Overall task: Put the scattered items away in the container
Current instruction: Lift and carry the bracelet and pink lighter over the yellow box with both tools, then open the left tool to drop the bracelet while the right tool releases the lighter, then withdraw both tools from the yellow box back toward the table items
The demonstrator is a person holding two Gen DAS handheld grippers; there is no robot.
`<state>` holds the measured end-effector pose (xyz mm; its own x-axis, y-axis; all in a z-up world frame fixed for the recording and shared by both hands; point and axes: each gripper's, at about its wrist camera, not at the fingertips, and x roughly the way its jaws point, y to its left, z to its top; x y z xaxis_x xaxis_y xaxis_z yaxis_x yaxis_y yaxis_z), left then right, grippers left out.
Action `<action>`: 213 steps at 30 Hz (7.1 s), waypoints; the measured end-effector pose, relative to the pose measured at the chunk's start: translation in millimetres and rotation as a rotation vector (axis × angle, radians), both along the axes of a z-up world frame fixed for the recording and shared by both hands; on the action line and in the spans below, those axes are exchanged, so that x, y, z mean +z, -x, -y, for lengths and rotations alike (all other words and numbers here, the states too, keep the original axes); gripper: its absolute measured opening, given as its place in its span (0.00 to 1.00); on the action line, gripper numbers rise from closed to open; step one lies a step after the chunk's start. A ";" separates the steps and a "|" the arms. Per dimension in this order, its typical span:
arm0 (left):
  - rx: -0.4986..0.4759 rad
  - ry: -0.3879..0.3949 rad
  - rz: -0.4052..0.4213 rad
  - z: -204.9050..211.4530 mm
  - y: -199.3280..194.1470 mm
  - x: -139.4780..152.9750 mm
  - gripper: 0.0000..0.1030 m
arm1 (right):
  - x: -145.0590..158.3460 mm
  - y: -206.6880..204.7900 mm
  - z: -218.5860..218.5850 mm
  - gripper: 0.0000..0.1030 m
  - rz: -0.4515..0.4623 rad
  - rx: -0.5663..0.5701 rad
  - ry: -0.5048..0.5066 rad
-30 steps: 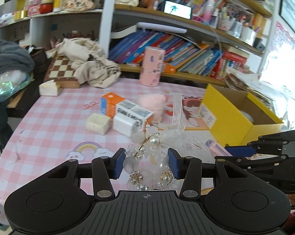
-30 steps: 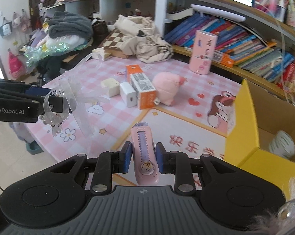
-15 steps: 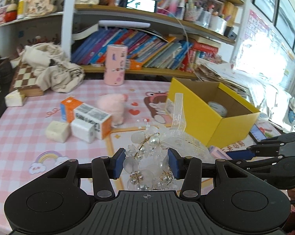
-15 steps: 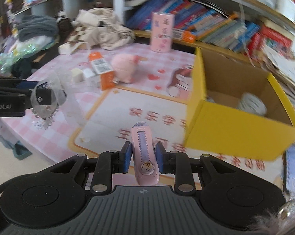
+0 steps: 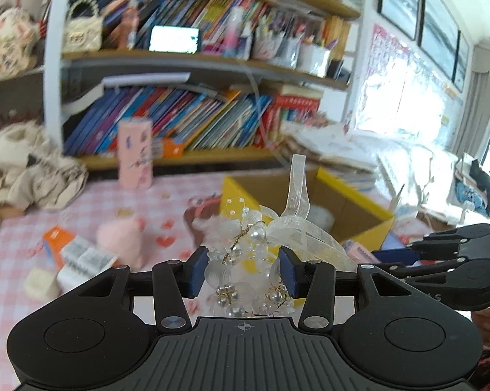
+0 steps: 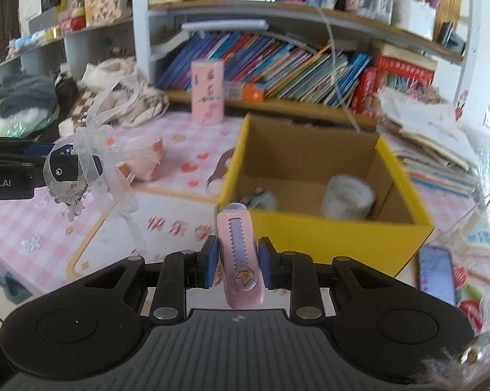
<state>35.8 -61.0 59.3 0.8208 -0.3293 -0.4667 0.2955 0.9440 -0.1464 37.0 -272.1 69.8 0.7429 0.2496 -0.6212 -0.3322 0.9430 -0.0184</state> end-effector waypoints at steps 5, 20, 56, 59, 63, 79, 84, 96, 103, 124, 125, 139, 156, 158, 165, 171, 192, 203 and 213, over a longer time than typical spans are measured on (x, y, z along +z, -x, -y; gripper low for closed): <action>-0.032 0.000 0.097 27.0 -18.7 25.2 0.44 | 13.7 -21.5 24.1 0.24 0.056 -0.007 -0.012; -0.063 -0.023 0.323 103.7 -88.1 89.0 0.44 | 47.3 -112.0 102.8 0.24 0.210 0.040 0.029; -0.274 -0.402 -0.264 180.6 -190.3 -68.7 0.52 | -83.3 -261.2 63.1 0.23 -0.178 0.662 0.525; -0.277 -0.429 -0.268 182.3 -190.2 -70.6 0.55 | -85.7 -263.0 62.9 0.23 -0.197 0.674 0.533; -0.269 -0.436 -0.282 180.8 -192.0 -72.1 0.59 | -88.0 -263.7 62.8 0.23 -0.214 0.677 0.538; -0.158 -0.452 -0.255 163.2 -182.2 -65.8 0.82 | -82.3 -257.0 64.4 0.61 -0.172 0.639 0.532; -0.125 -0.424 -0.220 154.1 -173.2 -56.5 0.88 | -77.1 -250.1 68.1 0.74 -0.137 0.597 0.518; -0.159 -0.352 -0.115 145.7 -135.3 -29.3 0.97 | -36.6 -212.9 88.2 0.87 -0.040 0.424 0.385; -0.207 -0.286 -0.034 132.7 -106.7 -15.6 0.99 | -14.0 -175.1 98.4 0.91 0.024 0.249 0.270; -0.123 -0.191 -0.032 45.1 -19.5 -13.7 1.00 | -9.3 -55.9 57.8 0.95 0.078 -0.068 0.118; -0.112 -0.186 -0.037 40.1 -16.8 -14.6 1.00 | -9.6 -51.6 54.8 0.95 0.076 -0.072 0.115; 0.001 -0.180 -0.087 -8.8 10.5 -23.8 1.00 | -24.7 5.2 -4.4 0.97 0.038 -0.059 0.118; 0.127 -0.221 -0.135 -67.5 42.5 -33.6 1.00 | -41.2 17.9 -84.0 0.98 -0.011 0.105 0.149; 0.139 -0.222 -0.144 -73.2 43.5 -34.7 1.00 | -42.8 18.3 -92.1 0.98 -0.018 0.123 0.153; 0.155 -0.230 -0.155 -86.4 48.6 -37.5 1.00 | -46.7 21.9 -118.3 0.98 -0.023 0.187 0.176; 0.184 -0.229 -0.162 -99.9 52.6 -38.5 1.00 | -46.3 19.1 -131.0 0.98 -0.024 0.199 0.172; 0.322 -0.203 -0.209 -127.2 32.4 -45.9 1.00 | -53.1 -18.7 -162.0 0.98 -0.042 0.321 0.178; 0.301 -0.172 -0.239 -130.2 -14.7 -59.6 1.00 | -61.0 -71.8 -166.6 0.98 -0.093 0.323 0.198; 0.349 -0.146 -0.294 -143.4 -58.3 -77.5 1.00 | -70.7 -112.1 -176.0 0.98 -0.109 0.344 0.224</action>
